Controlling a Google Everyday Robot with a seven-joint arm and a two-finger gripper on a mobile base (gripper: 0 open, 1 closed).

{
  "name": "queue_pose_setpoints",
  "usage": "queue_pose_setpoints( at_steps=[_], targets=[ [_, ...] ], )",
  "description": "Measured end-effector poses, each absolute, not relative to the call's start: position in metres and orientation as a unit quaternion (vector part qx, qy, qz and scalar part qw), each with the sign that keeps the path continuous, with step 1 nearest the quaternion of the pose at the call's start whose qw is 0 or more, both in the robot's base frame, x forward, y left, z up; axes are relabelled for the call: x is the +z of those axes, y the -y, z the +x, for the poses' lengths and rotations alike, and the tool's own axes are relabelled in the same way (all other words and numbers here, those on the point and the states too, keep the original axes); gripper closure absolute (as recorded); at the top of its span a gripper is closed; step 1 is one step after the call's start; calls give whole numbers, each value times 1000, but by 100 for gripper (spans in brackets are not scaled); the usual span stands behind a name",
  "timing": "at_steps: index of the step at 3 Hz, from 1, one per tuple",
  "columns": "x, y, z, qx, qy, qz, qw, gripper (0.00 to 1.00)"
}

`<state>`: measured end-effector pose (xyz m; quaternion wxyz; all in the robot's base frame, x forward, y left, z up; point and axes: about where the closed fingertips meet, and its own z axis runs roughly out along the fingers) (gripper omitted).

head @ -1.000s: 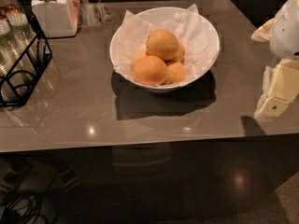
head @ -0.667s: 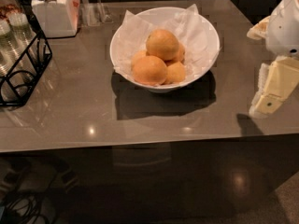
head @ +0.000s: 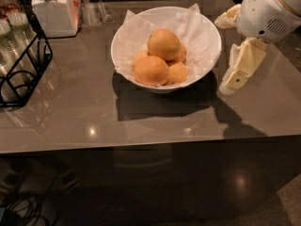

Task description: Pick orange from white bowl

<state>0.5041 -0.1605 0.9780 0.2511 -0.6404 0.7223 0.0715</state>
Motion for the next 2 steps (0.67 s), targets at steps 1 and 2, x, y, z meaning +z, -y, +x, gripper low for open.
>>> queue_pose_setpoints(
  at_steps=[1,2],
  targets=[
    [977,140,524,114,-704,-649,264,0],
    [978,139,527,116,-703,-649,267,0]
  ],
)
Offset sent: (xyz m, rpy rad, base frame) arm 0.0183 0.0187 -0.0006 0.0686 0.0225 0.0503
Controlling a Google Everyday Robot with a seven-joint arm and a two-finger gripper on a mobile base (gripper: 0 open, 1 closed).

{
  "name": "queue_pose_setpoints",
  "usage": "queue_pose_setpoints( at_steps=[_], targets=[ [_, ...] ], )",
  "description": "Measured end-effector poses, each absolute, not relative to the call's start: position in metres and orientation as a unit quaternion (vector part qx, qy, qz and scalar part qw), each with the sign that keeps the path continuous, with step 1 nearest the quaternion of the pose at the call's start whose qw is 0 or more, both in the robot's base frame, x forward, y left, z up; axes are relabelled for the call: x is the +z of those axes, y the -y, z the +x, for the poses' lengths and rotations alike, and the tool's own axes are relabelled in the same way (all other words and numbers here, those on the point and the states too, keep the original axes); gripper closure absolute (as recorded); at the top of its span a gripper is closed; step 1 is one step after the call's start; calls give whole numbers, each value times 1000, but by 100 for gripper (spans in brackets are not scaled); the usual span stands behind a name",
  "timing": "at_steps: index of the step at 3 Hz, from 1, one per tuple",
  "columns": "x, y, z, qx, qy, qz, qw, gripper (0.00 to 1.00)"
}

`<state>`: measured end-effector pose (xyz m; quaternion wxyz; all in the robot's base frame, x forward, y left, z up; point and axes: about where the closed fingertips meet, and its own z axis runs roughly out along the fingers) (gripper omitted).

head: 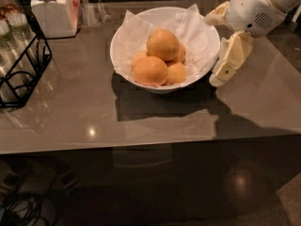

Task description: Pick orange from white bowl

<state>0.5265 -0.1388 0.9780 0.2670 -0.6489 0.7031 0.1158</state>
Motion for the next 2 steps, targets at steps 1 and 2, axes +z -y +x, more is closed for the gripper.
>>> queue_pose_setpoints(
  at_steps=[1,2],
  targets=[
    [976,133,537,125,-699,-646,280,0],
    [964,114,561,152,-683,-659,277,0]
  ],
)
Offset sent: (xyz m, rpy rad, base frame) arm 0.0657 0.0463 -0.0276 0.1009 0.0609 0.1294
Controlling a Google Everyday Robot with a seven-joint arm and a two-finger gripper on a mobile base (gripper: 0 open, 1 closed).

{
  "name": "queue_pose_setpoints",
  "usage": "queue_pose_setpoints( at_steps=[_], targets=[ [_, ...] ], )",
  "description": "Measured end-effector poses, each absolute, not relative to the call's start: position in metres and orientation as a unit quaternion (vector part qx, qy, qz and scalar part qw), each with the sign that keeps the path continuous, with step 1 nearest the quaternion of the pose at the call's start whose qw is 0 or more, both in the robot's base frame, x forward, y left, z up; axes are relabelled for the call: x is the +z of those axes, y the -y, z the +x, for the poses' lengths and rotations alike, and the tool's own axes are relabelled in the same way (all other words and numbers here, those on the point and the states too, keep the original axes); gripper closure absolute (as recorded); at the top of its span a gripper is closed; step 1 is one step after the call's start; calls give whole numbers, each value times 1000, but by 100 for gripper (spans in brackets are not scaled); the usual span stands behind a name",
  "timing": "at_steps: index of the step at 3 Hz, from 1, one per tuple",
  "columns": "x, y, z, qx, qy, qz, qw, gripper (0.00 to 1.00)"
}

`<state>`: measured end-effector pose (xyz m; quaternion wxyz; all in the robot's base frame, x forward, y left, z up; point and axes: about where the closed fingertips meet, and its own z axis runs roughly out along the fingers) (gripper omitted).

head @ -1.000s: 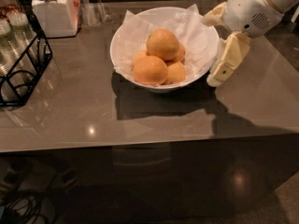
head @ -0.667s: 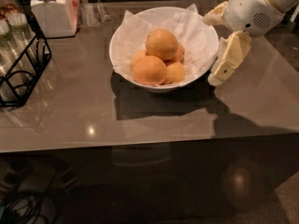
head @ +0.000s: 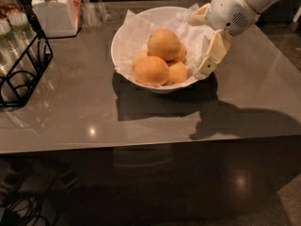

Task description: Pick orange from white bowl

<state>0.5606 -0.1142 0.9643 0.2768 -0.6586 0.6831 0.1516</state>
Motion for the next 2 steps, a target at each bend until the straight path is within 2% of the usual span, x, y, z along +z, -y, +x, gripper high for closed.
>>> queue_pose_setpoints(
  at_steps=[1,2],
  targets=[
    [952,99,580,178,-672,-666,270,0],
    [945,89,594,192,-665,-672,264,11]
  ],
)
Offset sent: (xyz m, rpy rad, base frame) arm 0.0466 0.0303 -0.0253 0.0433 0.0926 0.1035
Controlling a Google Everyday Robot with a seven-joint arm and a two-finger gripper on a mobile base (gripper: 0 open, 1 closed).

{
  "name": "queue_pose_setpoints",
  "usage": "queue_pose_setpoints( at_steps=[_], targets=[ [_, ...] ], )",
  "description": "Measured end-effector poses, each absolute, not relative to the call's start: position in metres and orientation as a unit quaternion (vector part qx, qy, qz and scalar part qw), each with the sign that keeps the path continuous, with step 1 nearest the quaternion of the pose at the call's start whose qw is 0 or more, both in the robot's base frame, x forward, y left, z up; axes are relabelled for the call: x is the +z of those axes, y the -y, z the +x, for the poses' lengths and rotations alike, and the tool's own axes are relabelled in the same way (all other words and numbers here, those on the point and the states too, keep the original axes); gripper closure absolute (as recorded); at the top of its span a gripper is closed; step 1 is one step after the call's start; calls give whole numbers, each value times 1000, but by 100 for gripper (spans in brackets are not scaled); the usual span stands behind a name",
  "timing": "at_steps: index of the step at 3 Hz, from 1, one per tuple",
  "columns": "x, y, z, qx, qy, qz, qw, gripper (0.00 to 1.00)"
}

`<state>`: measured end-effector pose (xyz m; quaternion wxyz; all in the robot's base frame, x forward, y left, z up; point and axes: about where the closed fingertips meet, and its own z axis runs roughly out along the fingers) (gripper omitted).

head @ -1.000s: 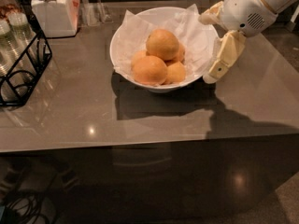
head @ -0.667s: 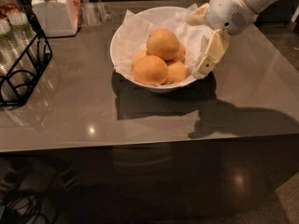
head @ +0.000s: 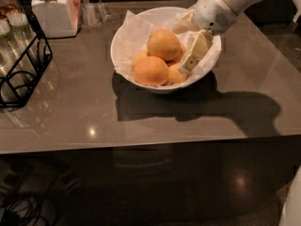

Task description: Pick orange from white bowl

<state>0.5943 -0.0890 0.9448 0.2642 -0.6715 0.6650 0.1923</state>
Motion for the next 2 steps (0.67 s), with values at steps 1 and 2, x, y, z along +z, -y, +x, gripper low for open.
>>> queue_pose_setpoints(
  at_steps=[1,2],
  targets=[
    [945,89,594,192,-665,-672,264,29],
    [945,89,595,192,-665,-672,264,52]
  ],
)
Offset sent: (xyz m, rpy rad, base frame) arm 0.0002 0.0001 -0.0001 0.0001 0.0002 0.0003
